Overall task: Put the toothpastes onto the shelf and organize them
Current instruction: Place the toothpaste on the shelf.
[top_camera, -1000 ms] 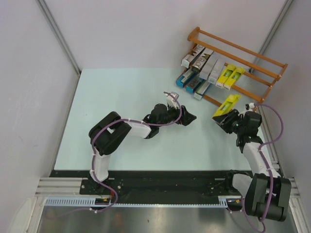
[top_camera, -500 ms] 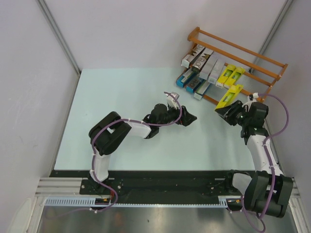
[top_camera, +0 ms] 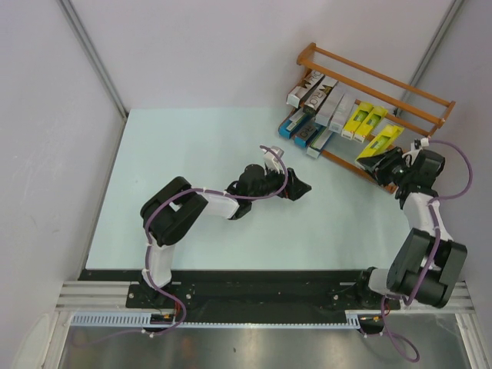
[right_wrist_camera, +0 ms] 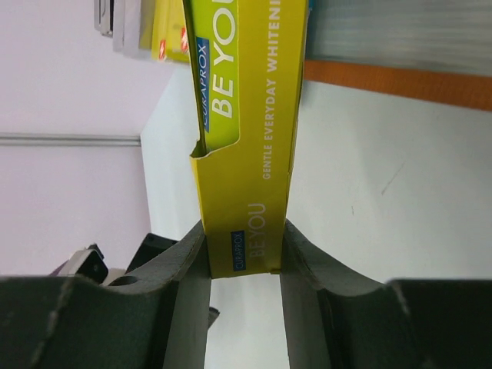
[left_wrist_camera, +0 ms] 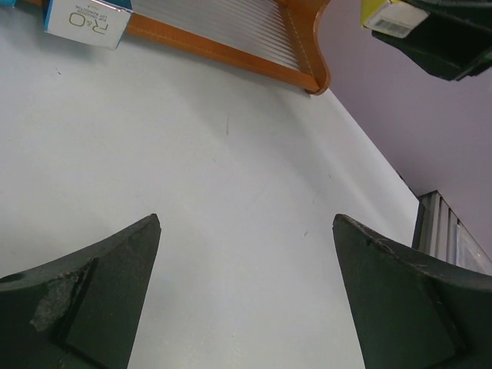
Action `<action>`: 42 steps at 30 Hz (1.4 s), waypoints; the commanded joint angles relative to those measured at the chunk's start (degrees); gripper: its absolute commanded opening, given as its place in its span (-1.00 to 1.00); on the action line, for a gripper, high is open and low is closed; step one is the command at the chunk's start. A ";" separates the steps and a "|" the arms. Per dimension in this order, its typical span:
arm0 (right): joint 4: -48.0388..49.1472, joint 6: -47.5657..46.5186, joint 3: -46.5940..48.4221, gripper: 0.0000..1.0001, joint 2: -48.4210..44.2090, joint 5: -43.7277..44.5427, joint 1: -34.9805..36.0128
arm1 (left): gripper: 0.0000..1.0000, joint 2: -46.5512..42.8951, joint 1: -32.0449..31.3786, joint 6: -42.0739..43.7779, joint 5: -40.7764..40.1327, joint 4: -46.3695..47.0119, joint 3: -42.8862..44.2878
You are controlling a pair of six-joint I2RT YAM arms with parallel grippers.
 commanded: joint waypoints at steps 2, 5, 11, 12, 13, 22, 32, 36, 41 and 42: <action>6.93 3.24 6.43 -0.50 6.93 -6.43 -0.98 | 0.99 -2.17 0.34 -0.04 0.09 1.21 1.35; 6.84 4.11 8.19 -0.48 9.05 -6.88 -1.34 | 0.99 -2.17 0.34 -0.13 0.09 1.47 1.18; 7.81 5.61 10.31 -0.29 13.19 -8.55 -3.36 | 0.99 -2.26 0.34 -0.13 0.44 1.65 1.00; 8.51 6.22 10.31 -0.26 13.19 -8.55 -3.88 | 0.99 -2.18 0.34 -0.13 0.35 1.82 0.91; 8.69 6.57 10.40 -0.23 13.27 -8.55 -4.06 | 0.99 -2.17 0.34 -0.13 0.52 1.82 1.00; 13.17 11.32 10.84 -0.03 15.91 -9.51 -4.77 | 1.00 -2.09 0.34 -0.21 0.79 1.82 1.00; 12.65 12.03 10.75 -0.04 13.19 -6.79 -5.91 | 0.99 -2.00 0.34 -0.39 0.88 1.65 1.09; 13.17 12.99 10.84 -0.08 13.01 -6.09 -6.96 | 0.99 -2.00 0.34 -0.48 1.05 1.74 1.09; 15.10 14.40 10.84 -0.16 13.54 -5.13 -7.14 | 0.99 -1.91 0.34 -0.48 1.23 1.82 1.09; 15.37 14.31 10.84 -0.16 13.80 -4.51 -7.05 | 0.99 -1.91 0.34 -0.48 1.32 1.82 1.18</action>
